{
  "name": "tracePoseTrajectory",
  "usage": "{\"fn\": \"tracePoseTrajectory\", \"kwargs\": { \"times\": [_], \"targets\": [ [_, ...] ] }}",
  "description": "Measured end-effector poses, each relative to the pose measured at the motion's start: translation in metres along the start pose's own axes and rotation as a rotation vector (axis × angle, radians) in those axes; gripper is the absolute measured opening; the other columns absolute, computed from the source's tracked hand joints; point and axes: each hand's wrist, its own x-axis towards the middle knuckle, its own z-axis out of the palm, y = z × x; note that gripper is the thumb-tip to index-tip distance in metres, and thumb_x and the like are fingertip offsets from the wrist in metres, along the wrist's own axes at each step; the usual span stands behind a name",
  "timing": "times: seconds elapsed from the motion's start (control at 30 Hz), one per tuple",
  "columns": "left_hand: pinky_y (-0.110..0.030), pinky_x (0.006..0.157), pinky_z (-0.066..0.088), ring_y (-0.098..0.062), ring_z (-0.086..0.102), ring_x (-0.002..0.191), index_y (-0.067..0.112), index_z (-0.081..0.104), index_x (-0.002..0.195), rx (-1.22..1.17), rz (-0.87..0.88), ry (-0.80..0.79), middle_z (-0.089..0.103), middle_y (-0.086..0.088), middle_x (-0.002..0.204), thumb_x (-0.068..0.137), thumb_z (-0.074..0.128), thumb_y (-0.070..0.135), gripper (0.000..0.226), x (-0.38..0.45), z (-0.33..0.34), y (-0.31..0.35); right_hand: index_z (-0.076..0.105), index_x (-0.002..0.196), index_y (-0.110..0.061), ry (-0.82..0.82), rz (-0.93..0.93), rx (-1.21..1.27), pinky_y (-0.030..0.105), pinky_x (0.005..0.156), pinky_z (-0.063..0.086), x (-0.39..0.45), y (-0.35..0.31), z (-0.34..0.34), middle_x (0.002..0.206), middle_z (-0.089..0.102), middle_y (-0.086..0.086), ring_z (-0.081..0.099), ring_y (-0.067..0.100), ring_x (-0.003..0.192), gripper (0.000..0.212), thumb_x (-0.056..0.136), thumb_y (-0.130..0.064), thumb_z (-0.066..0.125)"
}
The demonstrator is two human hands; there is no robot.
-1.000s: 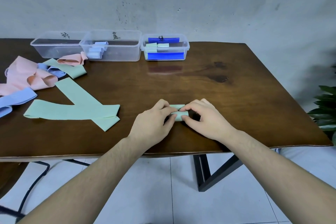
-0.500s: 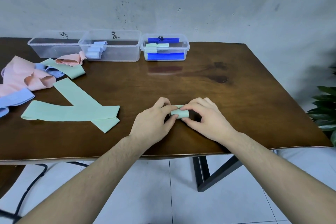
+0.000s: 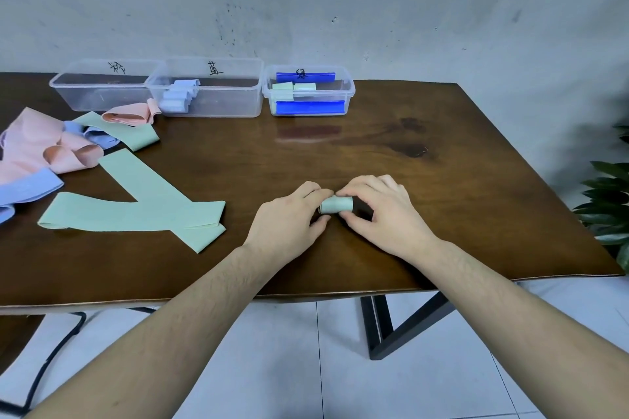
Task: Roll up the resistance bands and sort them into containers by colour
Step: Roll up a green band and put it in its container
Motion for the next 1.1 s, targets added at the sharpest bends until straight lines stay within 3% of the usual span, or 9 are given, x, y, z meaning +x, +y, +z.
{"fn": "tracePoseTrajectory", "kwargs": {
  "times": [0.23,0.33,0.47,0.53,0.6,0.8,0.87,0.97,1.1],
  "targets": [
    [-0.030,0.071,0.050,-0.017,0.064,0.098,0.034,0.042,0.146,-0.047,-0.070,-0.031,0.048,0.019,0.136,0.100,0.048,0.044,0.047,0.011,0.005,-0.002,0.056,0.132,-0.038,-0.094,0.094,0.053,0.040,0.106,0.037,0.011,-0.001,0.002,0.129,0.061,-0.018,0.045,0.008,0.122,0.038,0.095,-0.036,0.065],
    [-0.028,0.078,0.049,-0.011,0.060,0.099,0.033,0.039,0.148,-0.212,-0.127,-0.042,0.049,0.018,0.134,0.101,0.050,0.040,0.049,0.015,0.002,-0.003,0.058,0.132,-0.034,-0.079,0.130,0.128,0.040,0.106,0.041,0.018,-0.005,0.001,0.128,0.062,-0.016,0.051,0.009,0.117,0.038,0.095,-0.031,0.067],
    [-0.022,0.087,0.051,-0.008,0.060,0.099,0.031,0.047,0.138,-0.614,-0.264,-0.050,0.057,0.013,0.127,0.100,0.053,0.034,0.039,0.018,-0.007,-0.004,0.055,0.137,-0.031,-0.062,0.223,0.343,0.016,0.098,0.043,0.023,-0.017,0.000,0.129,0.057,-0.017,0.053,0.000,0.112,0.039,0.099,-0.028,0.062],
    [-0.015,0.072,0.050,-0.004,0.062,0.082,0.032,0.049,0.137,-0.820,-0.356,-0.053,0.060,0.011,0.114,0.101,0.050,0.036,0.036,0.018,-0.013,-0.001,0.055,0.135,-0.035,-0.041,0.276,0.475,0.007,0.086,0.042,0.024,-0.025,-0.001,0.122,0.055,-0.023,0.054,-0.005,0.106,0.035,0.100,-0.030,0.059],
    [-0.016,0.063,0.047,-0.002,0.059,0.069,0.033,0.052,0.136,-0.985,-0.452,-0.020,0.063,0.007,0.098,0.102,0.047,0.040,0.034,0.017,-0.019,0.002,0.056,0.130,-0.037,-0.004,0.290,0.581,0.009,0.083,0.046,0.025,-0.034,-0.001,0.116,0.057,-0.024,0.056,-0.004,0.104,0.032,0.099,-0.033,0.061],
    [-0.020,0.065,0.049,-0.007,0.056,0.068,0.035,0.067,0.114,-1.322,-0.671,0.014,0.065,0.005,0.084,0.098,0.048,0.053,0.031,0.018,-0.033,0.004,0.061,0.110,-0.039,0.114,0.313,0.698,0.017,0.087,0.053,0.035,-0.057,0.003,0.107,0.064,-0.023,0.060,-0.004,0.102,0.022,0.091,-0.034,0.072],
    [-0.024,0.074,0.053,-0.011,0.060,0.075,0.036,0.067,0.108,-1.411,-0.734,-0.034,0.069,0.003,0.093,0.095,0.052,0.055,0.027,0.019,-0.039,0.002,0.063,0.110,-0.037,0.146,0.330,0.718,0.019,0.087,0.054,0.040,-0.063,0.003,0.105,0.066,-0.021,0.061,-0.002,0.101,0.023,0.090,-0.033,0.073],
    [-0.027,0.079,0.054,-0.013,0.063,0.086,0.032,0.067,0.122,-1.570,-0.706,-0.076,0.072,0.000,0.108,0.095,0.058,0.046,0.031,0.021,-0.043,-0.005,0.064,0.108,-0.037,0.193,0.353,0.780,0.020,0.085,0.056,0.048,-0.072,0.002,0.104,0.068,-0.020,0.063,-0.001,0.100,0.022,0.090,-0.030,0.074],
    [-0.029,0.085,0.056,-0.019,0.066,0.101,0.033,0.067,0.121,-1.672,-0.747,0.008,0.072,0.002,0.111,0.095,0.061,0.040,0.027,0.027,-0.049,-0.010,0.064,0.105,-0.041,0.237,0.373,0.841,0.020,0.083,0.057,0.061,-0.088,0.003,0.101,0.068,-0.023,0.063,-0.007,0.099,0.024,0.090,-0.025,0.074]
  ]
}}
